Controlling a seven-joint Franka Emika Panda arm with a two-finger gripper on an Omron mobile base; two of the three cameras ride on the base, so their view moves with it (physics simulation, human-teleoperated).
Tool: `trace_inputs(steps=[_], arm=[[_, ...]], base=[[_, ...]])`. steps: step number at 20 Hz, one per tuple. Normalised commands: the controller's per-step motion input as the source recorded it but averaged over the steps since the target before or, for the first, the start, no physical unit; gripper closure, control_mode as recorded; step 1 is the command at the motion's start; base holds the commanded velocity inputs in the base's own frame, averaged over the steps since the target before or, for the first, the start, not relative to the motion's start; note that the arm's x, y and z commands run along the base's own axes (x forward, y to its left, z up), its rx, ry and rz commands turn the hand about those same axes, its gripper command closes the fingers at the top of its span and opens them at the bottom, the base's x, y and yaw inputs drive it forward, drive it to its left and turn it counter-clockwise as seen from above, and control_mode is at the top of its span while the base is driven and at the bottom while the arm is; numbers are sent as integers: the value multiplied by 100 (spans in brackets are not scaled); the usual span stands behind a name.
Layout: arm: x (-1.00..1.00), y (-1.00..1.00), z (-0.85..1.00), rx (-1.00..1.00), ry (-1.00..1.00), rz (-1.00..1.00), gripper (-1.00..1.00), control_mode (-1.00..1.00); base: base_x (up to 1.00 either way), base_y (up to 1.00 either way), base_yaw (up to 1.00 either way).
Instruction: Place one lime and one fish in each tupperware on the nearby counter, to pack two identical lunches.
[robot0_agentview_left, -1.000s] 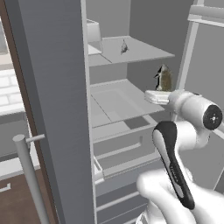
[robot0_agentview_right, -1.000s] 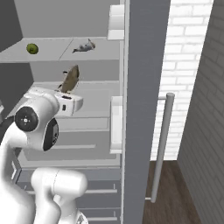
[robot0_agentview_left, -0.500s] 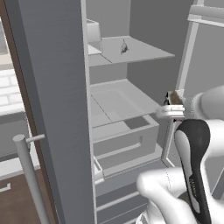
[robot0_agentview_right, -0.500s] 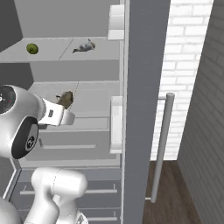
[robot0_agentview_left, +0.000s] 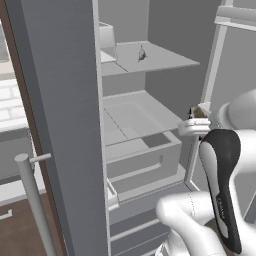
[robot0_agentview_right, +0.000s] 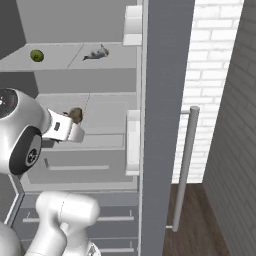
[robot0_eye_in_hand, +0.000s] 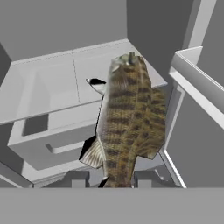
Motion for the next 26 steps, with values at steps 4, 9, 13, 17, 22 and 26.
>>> trace_inputs(steps=[4,9,13,17,22,26], arm=[[-2,1,-3,0,2,1,100,100],[0,0,0,0,0,0,100,100],[0,0,0,0,0,0,100,100],[0,0,0,0,0,0,100,100],[0,0,0,0,0,0,100,100],[0,0,0,0,0,0,100,100]], base=[[-6,2,1],[-89,1,8],[-99,5,32],[-72,45,67],[-47,55,78],[-19,86,78]])
